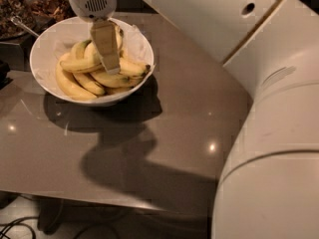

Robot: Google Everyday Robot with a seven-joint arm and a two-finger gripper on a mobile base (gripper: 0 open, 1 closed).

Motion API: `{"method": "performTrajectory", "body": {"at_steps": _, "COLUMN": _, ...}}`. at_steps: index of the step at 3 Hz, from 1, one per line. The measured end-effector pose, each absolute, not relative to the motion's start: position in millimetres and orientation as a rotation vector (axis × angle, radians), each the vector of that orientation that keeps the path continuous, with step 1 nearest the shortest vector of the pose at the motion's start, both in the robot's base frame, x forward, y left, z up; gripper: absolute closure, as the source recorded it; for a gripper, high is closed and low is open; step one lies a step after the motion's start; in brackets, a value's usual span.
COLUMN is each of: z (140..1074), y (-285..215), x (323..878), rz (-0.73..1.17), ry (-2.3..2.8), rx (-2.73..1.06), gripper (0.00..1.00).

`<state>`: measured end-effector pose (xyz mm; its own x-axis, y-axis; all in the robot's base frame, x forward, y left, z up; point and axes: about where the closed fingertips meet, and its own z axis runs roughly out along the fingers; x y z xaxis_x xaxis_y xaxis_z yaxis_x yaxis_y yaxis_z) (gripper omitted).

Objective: Pick banana from white bowl

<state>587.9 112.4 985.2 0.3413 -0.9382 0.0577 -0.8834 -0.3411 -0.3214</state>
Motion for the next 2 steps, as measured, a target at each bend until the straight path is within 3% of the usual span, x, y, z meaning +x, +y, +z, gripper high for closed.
{"method": "performTrajectory", "body": {"at_steps": 1, "z": 975.0, "y": 127.2, "x": 594.5, "rz": -0.374, "ry": 1.619, "rx": -2.415, "gripper": 0.16}}
{"method": "performTrajectory", "body": {"at_steps": 2, "z": 963.9, "y": 135.1, "x": 598.6, "rz": -0.381, "ry": 1.611, "rx": -2.449, "gripper": 0.18}}
